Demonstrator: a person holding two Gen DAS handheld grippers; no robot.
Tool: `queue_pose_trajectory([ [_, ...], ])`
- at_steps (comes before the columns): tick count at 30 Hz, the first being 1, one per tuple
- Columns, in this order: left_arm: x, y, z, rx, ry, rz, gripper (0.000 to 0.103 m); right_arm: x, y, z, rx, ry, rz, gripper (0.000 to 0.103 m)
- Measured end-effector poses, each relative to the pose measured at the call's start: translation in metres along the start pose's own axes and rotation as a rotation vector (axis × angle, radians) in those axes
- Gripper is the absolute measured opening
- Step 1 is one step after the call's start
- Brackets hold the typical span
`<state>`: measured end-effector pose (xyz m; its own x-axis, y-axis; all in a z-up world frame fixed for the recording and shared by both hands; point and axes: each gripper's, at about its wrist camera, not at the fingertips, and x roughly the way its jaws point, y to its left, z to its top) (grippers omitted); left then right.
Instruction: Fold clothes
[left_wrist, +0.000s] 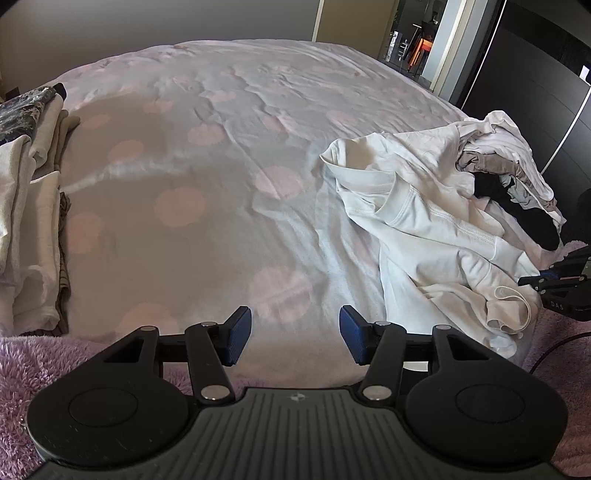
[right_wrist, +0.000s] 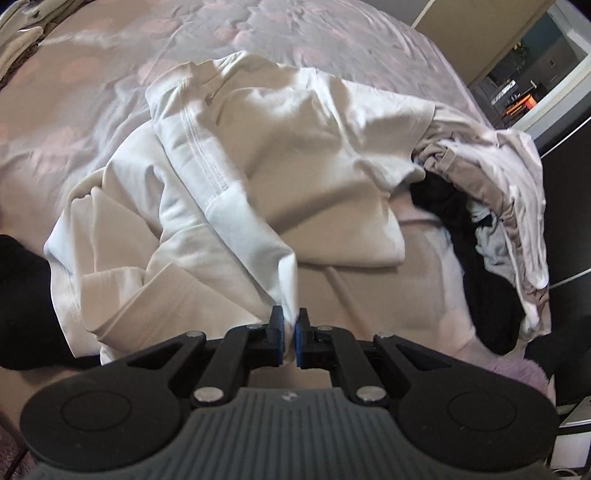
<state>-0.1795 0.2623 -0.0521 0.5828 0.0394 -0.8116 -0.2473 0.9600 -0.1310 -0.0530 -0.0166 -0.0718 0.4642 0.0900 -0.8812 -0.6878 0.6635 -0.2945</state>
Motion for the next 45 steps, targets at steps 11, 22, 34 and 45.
queue_pose_trajectory([
  [11, 0.013, 0.010, 0.013, -0.010, 0.004, 0.026, 0.051, -0.049, 0.011, 0.029, -0.056, -0.160, -0.002, 0.031],
  [22, 0.035, 0.016, 0.025, 0.001, 0.044, 0.028, 0.051, -0.045, 0.040, 0.069, -0.129, -0.247, 0.106, 0.032],
  [34, 0.067, 0.021, 0.039, 0.016, 0.128, 0.034, 0.051, 0.009, 0.029, 0.089, -0.088, -0.184, 0.245, 0.043],
  [45, 0.078, 0.001, 0.056, 0.141, 0.127, 0.014, 0.051, -0.016, 0.006, 0.064, -0.051, -0.197, 0.230, 0.003],
])
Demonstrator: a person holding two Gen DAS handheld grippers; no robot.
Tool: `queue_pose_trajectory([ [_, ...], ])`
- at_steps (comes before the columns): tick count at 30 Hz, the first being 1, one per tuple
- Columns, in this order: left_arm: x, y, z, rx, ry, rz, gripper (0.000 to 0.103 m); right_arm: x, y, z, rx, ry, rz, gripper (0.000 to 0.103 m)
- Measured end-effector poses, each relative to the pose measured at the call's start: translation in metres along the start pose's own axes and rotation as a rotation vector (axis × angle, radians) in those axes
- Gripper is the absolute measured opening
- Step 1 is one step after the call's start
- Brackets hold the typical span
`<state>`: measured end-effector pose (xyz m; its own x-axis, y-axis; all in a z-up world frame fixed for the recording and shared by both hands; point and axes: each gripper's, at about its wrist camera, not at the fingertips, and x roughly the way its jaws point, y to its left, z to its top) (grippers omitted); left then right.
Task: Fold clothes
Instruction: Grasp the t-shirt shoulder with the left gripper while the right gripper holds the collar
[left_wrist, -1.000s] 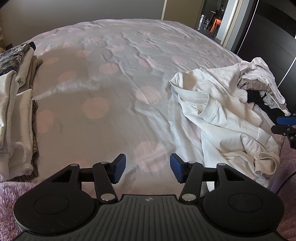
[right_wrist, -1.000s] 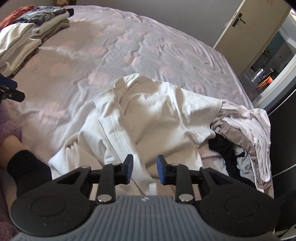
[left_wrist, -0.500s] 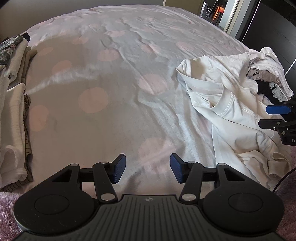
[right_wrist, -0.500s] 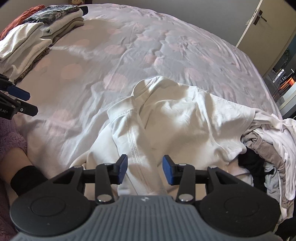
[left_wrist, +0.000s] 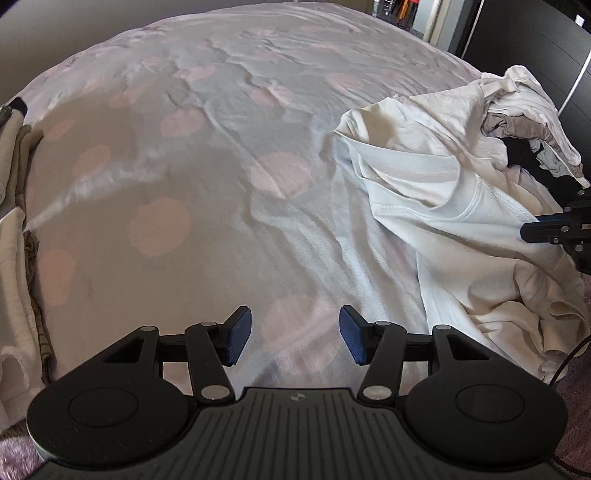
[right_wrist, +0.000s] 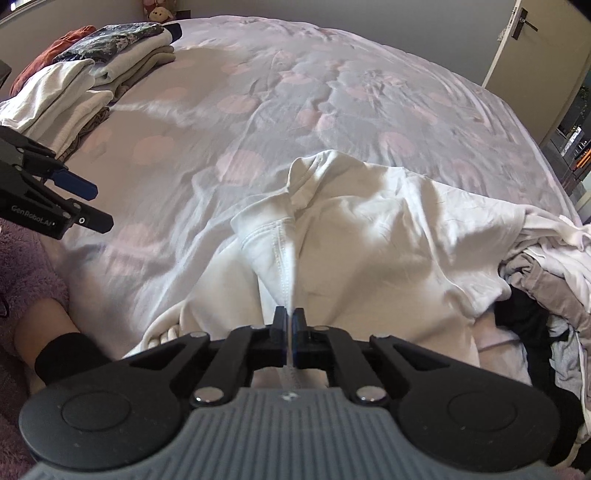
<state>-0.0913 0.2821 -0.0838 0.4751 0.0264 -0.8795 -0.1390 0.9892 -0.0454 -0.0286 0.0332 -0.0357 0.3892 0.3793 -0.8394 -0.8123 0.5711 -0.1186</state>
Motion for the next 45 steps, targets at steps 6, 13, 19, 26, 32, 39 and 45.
queue_pose_trajectory([
  [6, 0.006, -0.027, 0.031, 0.201, -0.043, -0.011, 0.051, -0.019, -0.024, -0.031, 0.085, 0.034, -0.068, 0.003],
  [13, 0.026, -0.071, 0.078, 0.548, -0.111, -0.014, 0.047, -0.031, -0.060, -0.075, 0.226, 0.089, -0.149, 0.003],
  [19, 0.060, -0.108, 0.117, 0.852, -0.145, 0.007, 0.046, -0.011, -0.079, -0.088, 0.290, 0.115, -0.129, 0.003],
  [26, 0.112, -0.135, 0.152, 1.198, -0.192, 0.050, 0.046, 0.013, -0.103, -0.102, 0.359, 0.156, -0.090, 0.003],
  [32, 0.146, -0.152, 0.177, 1.496, -0.180, 0.049, 0.042, 0.030, -0.113, -0.111, 0.421, 0.167, -0.042, 0.003],
  [39, 0.177, -0.168, 0.170, 1.797, -0.087, -0.005, 0.031, 0.038, -0.119, -0.113, 0.460, 0.164, -0.026, 0.003],
  [45, 0.198, -0.170, 0.161, 1.907, -0.021, -0.027, 0.020, 0.042, -0.121, -0.115, 0.481, 0.162, -0.022, 0.003],
])
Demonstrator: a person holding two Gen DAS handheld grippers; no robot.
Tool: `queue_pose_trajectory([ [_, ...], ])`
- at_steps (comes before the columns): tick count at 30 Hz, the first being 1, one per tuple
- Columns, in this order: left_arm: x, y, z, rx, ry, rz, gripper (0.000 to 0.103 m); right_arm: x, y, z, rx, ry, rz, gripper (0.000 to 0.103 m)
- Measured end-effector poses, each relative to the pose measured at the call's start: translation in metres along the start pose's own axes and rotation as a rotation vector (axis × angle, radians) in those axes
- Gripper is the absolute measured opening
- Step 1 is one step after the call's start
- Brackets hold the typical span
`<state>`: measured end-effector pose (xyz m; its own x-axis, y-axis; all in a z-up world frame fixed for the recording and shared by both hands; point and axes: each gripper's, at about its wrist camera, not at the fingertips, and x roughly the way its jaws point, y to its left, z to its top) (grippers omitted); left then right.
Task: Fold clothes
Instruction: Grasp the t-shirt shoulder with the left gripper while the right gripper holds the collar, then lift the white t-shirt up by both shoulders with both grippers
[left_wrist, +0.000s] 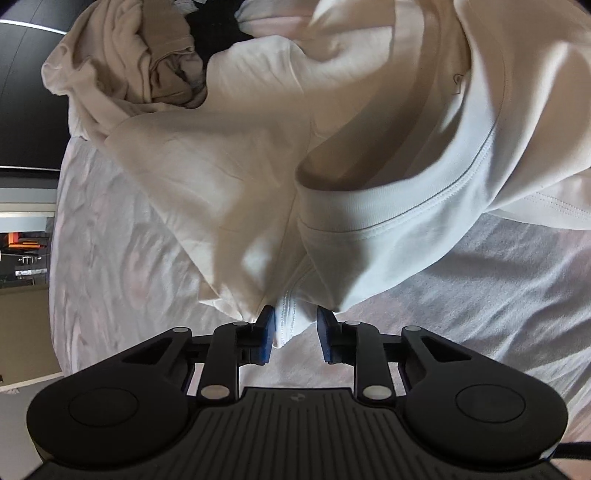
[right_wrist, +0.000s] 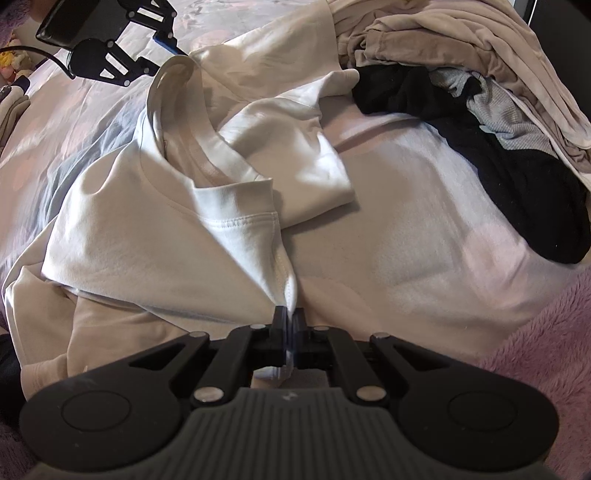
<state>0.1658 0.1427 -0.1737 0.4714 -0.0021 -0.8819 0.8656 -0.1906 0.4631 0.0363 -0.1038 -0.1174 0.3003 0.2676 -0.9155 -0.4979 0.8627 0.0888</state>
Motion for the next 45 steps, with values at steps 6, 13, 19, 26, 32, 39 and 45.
queue_pose_trajectory([
  [6, 0.010, -0.001, 0.006, -0.005, 0.019, -0.025, 0.003, 0.000, 0.000, -0.001, 0.008, -0.002, -0.005, 0.004],
  [13, -0.022, 0.006, -0.011, -0.245, 0.024, 0.033, 0.001, -0.022, 0.005, 0.002, 0.010, -0.054, -0.053, 0.003],
  [19, -0.088, 0.004, -0.036, -0.493, 0.039, 0.133, 0.001, -0.067, 0.019, 0.021, -0.037, -0.199, -0.151, 0.003],
  [26, -0.211, -0.004, -0.073, -0.820, 0.016, 0.294, 0.001, -0.151, 0.056, 0.056, -0.193, -0.472, -0.283, 0.003],
  [32, -0.324, -0.030, -0.101, -1.032, -0.009, 0.483, 0.001, -0.227, 0.094, 0.082, -0.329, -0.723, -0.358, 0.003],
  [39, -0.461, -0.054, -0.111, -1.201, -0.071, 0.762, 0.001, -0.322, 0.141, 0.093, -0.438, -1.033, -0.415, 0.003],
  [45, -0.571, -0.073, -0.086, -1.229, -0.177, 1.002, 0.001, -0.398, 0.163, 0.079, -0.446, -1.252, -0.477, 0.003],
])
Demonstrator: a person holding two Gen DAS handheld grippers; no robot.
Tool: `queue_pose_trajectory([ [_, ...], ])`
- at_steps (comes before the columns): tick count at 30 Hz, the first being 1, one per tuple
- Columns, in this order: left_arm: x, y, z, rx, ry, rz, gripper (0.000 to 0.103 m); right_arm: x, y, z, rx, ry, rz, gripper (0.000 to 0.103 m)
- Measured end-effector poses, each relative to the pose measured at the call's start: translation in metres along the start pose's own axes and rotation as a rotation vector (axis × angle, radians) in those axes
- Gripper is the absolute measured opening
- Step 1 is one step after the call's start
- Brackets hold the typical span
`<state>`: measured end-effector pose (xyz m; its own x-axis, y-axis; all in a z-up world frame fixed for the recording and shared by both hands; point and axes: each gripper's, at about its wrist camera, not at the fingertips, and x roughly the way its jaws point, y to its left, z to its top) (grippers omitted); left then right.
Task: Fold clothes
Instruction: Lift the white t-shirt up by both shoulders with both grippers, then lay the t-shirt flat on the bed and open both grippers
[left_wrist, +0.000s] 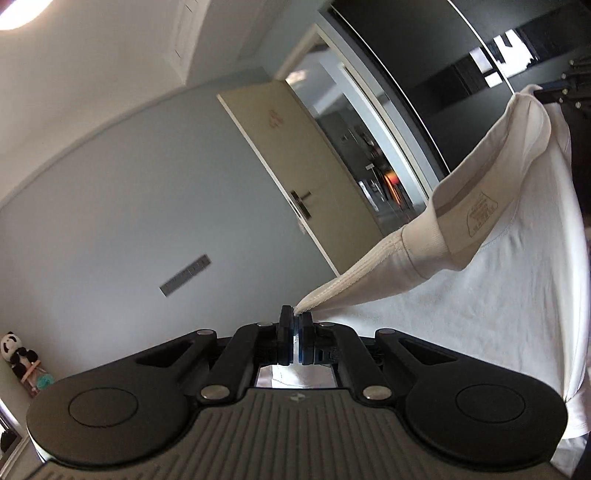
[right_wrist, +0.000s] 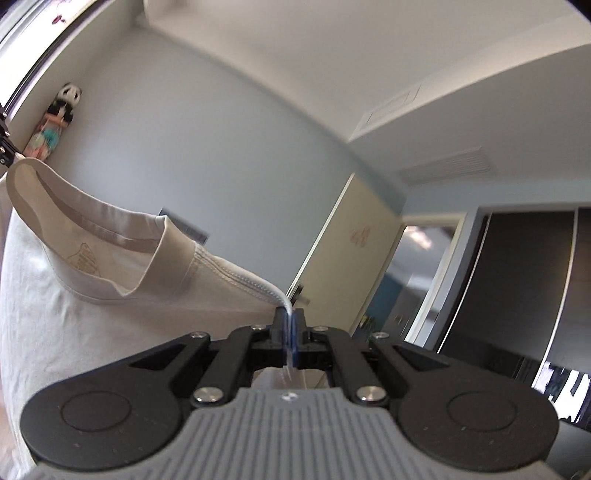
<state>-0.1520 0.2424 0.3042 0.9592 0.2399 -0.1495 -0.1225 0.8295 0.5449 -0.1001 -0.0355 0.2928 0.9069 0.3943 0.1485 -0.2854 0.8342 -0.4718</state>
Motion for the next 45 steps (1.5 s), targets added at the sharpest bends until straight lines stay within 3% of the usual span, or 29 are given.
queue_pose_trajectory([
  [5, -0.054, 0.000, 0.034, -0.014, -0.101, 0.022, 0.001, -0.029, -0.014, 0.022, -0.004, -0.053, -0.043, 0.003],
  [13, -0.089, -0.017, 0.064, -0.015, -0.203, 0.052, 0.001, -0.062, -0.026, 0.026, 0.059, -0.095, -0.077, 0.003],
  [20, -0.126, -0.024, 0.086, -0.030, -0.310, 0.069, 0.001, -0.101, -0.045, 0.046, 0.102, -0.233, -0.153, 0.003],
  [26, -0.132, -0.019, 0.091, -0.089, -0.320, 0.024, 0.001, -0.106, -0.053, 0.055, 0.126, -0.299, -0.168, 0.003],
  [32, -0.089, -0.012, 0.066, -0.129, -0.201, -0.042, 0.001, -0.079, -0.038, 0.038, 0.127, -0.228, -0.115, 0.003],
  [36, -0.054, -0.009, 0.046, -0.152, -0.111, -0.087, 0.001, -0.040, -0.022, 0.008, 0.127, -0.124, -0.073, 0.003],
  [45, 0.124, -0.011, -0.032, -0.222, 0.177, -0.204, 0.001, 0.088, 0.034, -0.078, 0.104, 0.146, 0.035, 0.003],
])
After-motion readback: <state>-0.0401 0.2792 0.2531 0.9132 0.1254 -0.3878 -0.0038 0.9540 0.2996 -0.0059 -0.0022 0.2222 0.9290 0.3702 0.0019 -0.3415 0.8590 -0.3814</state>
